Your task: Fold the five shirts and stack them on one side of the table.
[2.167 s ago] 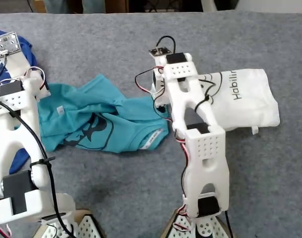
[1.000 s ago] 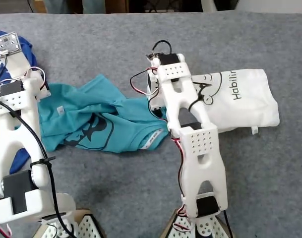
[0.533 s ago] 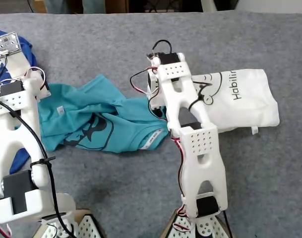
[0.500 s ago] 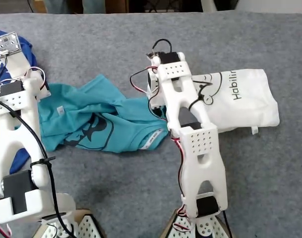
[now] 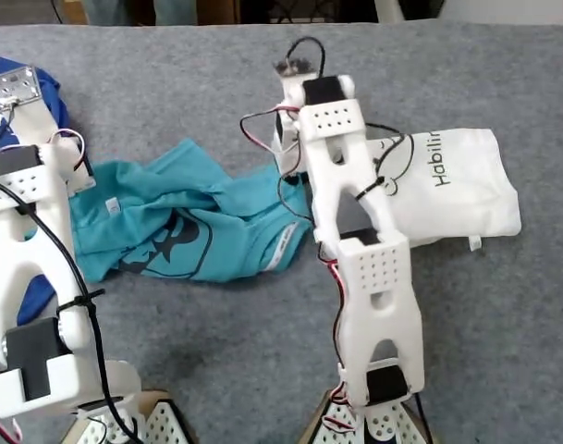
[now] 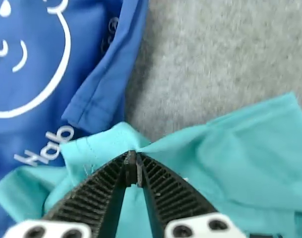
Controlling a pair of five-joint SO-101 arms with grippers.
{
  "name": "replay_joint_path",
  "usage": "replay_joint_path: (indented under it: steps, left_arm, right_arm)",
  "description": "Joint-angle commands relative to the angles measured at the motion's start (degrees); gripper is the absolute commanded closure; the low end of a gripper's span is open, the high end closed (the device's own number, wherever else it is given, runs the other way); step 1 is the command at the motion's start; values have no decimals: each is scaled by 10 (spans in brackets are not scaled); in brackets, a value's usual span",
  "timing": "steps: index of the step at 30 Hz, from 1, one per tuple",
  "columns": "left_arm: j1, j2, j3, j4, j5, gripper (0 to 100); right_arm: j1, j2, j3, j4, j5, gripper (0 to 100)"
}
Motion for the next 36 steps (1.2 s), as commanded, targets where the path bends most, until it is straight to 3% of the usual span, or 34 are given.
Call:
replay_joint_path:
  steps: [1,8,18,27,31,36]
  left_arm:
    - [1,-52,-57,56,1,970]
    - [2,-119,-94,131,-46,970]
    - [2,-176,-218,223,-44,970]
    - [9,-170,-258,256,-46,970]
    - [48,-168,-212,263,-47,970]
    - [125,-171,-42,229,-91,970]
  right_arm:
    - [27,-89,-25,4,-4,985]
    - [76,-151,-23,4,-1,985]
    - [138,-182,-4,4,24,985]
    - [120,-327,0,1,24,985]
    - [98,-327,31,0,25,985]
    - [120,-257,106,-24,25,985]
